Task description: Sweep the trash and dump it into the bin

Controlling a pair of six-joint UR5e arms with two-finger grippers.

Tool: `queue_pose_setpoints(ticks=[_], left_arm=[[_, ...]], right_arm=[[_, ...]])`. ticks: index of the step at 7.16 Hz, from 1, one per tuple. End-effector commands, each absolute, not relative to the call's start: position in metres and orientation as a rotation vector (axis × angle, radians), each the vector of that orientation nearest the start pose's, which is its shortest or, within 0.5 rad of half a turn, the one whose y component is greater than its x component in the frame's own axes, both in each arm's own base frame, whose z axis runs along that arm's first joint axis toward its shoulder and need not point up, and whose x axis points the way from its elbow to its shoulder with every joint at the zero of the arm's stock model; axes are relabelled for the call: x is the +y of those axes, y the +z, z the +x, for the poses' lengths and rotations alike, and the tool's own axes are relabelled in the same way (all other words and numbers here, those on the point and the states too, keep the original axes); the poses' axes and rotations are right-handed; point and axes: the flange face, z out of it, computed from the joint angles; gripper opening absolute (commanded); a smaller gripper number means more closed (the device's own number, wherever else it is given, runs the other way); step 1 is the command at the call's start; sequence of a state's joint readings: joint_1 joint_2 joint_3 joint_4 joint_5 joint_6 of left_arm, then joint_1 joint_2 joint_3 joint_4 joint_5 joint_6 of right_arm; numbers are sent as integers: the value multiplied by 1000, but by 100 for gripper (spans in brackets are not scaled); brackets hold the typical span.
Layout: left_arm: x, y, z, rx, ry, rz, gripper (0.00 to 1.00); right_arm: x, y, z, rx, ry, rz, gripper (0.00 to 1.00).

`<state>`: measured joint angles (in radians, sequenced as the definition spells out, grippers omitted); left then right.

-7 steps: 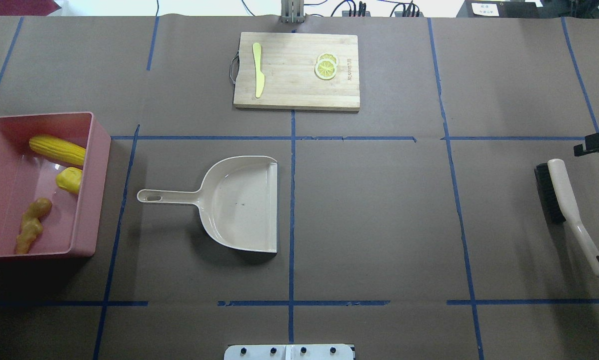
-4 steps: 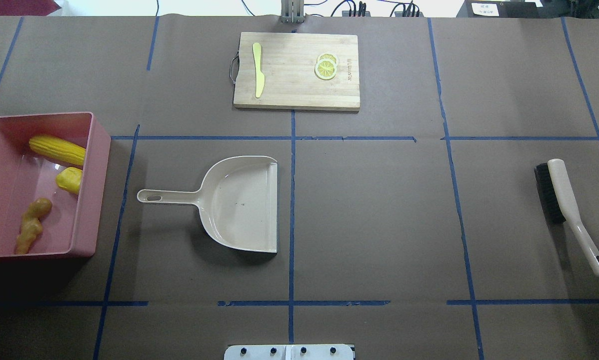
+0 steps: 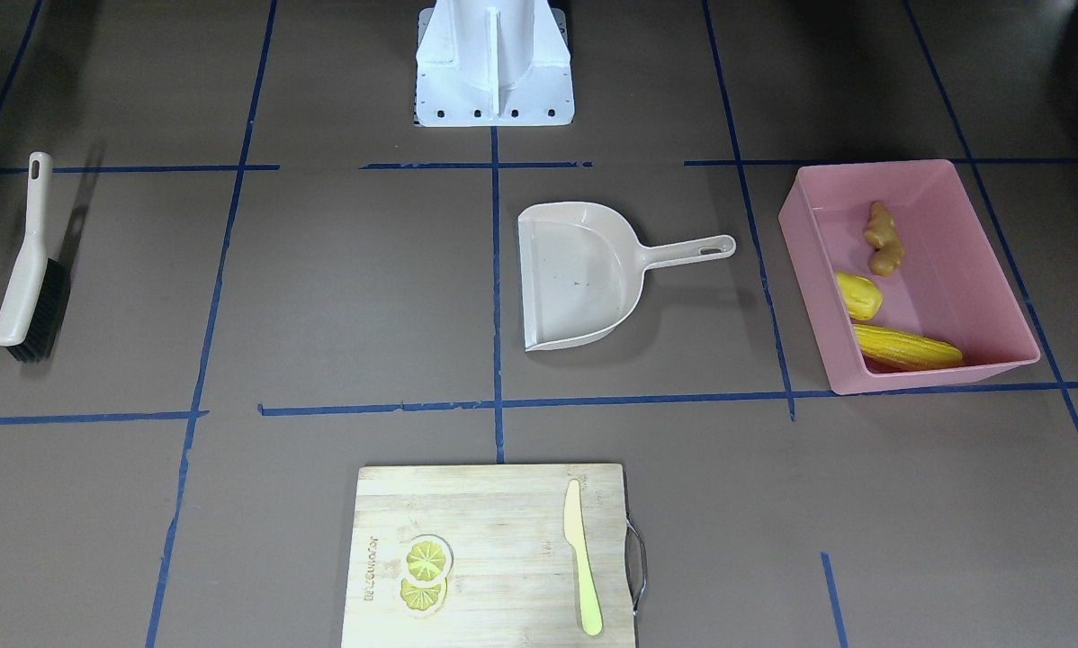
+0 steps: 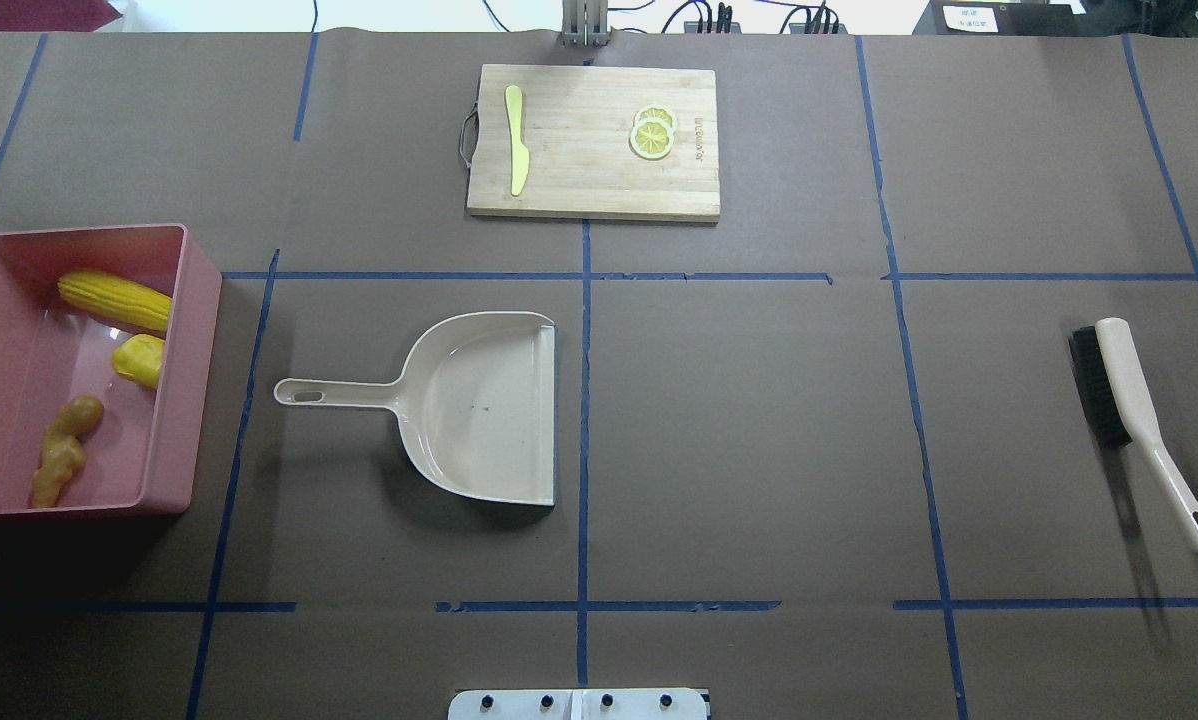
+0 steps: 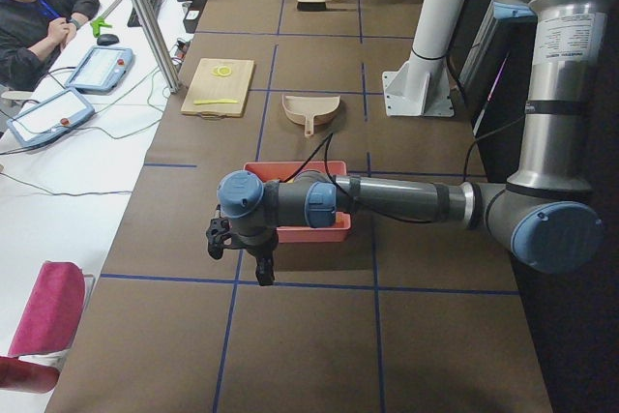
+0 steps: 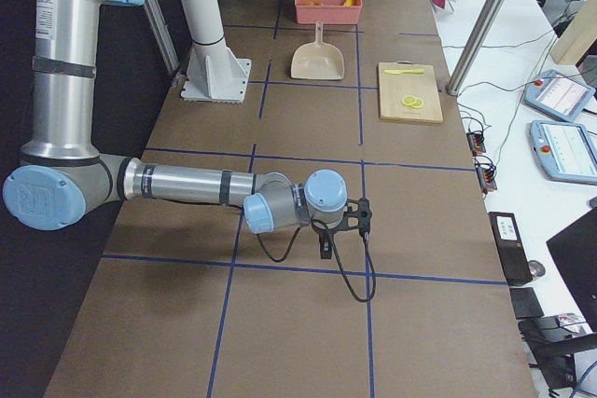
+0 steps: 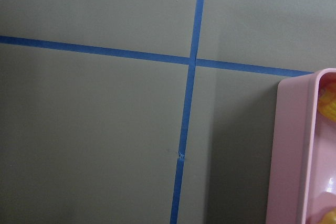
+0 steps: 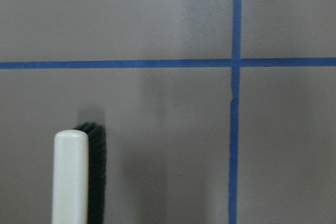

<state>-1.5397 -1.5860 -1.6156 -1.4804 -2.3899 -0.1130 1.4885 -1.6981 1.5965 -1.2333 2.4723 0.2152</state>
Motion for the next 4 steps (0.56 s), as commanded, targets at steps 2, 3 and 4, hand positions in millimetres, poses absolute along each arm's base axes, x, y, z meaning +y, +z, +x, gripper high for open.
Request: queue_pose_setpoints(ticks=[2,3,4], left_arm=[[-497,633,-45,817,-88,-82,100],[-498,631,-45,817,-87,-79,100],[-498,628,-45,816,-84,-74,100]], right_arm=[[-441,676,59,-906,89,56,100],[-440,669,61,-903,102,37,100],[-441,668,61,-892,93,44,100]])
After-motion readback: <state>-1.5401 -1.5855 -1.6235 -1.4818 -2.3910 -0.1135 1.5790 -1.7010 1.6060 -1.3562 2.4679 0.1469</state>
